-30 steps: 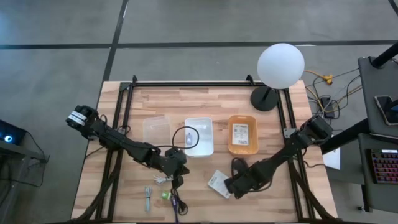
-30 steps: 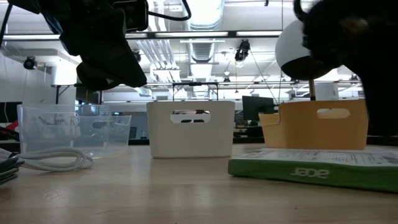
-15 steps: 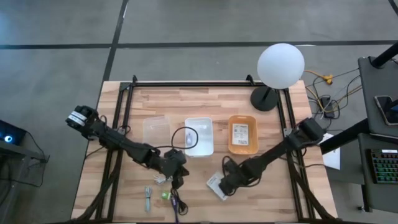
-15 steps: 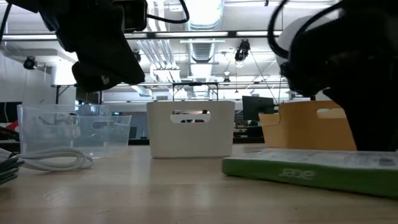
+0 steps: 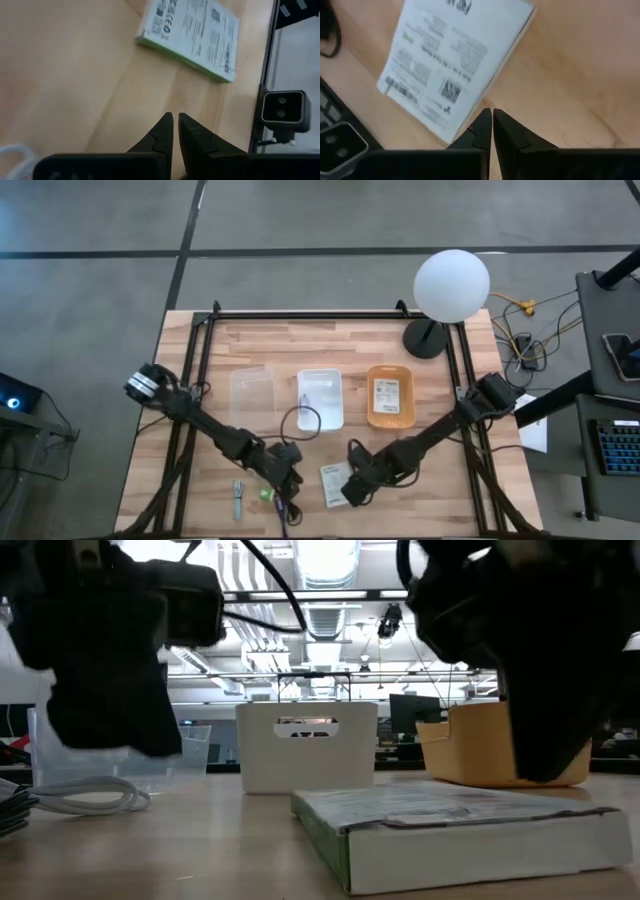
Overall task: Pick and place items into bin
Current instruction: Put the white card reader box into the orange bin
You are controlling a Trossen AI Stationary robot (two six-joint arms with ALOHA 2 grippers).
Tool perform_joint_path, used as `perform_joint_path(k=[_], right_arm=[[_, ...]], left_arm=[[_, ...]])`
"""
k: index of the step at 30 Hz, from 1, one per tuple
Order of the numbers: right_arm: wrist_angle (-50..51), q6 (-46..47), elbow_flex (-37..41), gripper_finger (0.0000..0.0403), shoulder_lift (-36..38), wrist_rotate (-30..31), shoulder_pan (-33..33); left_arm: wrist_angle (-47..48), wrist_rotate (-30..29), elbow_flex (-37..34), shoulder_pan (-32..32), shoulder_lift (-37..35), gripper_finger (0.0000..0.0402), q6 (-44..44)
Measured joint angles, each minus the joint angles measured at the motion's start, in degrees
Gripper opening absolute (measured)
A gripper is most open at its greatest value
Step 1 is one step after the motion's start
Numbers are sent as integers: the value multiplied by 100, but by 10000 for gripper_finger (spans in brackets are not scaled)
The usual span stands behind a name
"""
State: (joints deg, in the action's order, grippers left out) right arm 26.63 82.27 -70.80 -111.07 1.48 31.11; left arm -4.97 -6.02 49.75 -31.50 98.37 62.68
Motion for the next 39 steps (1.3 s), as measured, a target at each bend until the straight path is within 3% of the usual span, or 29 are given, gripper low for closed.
perform_joint_path(k=[7,15,22,39], right_arm=[[428,-5,43,9,0,28,88],[385,-40,150,9,0,175,51],[-514,-315,190,9,-74,166,33],[-610,-474,66,9,-194,-1,-2]], left_arm=[[-718,-16,564,-18,730,36,80],[-622,-232,1073,-5,1213,39,-44],[-662,-404,1149,41,1305,39,-46],[-537,-328,1129,80,1528,39,105]])
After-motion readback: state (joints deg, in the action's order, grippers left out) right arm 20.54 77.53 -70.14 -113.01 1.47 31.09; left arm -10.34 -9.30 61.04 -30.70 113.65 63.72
